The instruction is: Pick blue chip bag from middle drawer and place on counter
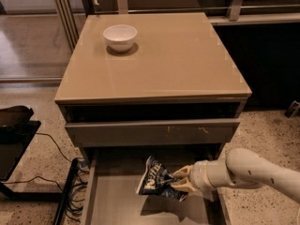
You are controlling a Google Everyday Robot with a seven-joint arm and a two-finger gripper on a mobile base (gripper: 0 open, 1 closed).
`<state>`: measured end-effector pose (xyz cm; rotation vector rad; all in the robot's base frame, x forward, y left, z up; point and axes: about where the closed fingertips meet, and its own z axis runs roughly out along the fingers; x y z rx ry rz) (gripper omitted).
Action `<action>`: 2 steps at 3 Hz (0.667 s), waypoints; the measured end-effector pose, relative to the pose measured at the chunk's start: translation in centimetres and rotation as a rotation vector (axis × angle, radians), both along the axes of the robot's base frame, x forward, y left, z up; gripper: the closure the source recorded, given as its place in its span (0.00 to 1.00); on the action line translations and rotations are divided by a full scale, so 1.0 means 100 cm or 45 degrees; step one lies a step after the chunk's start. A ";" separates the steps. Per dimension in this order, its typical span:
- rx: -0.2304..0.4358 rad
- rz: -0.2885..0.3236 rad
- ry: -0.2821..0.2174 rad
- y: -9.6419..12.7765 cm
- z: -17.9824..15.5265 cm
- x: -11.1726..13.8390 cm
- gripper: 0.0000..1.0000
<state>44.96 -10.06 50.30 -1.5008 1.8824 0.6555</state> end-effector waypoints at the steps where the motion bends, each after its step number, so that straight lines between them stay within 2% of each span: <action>1: -0.042 0.007 -0.069 -0.010 0.066 -0.002 1.00; 2: -0.110 -0.020 -0.149 -0.026 0.141 0.005 1.00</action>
Offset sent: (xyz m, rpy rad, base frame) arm 0.0157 -0.0509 0.2442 -0.1634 -0.2074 -0.0494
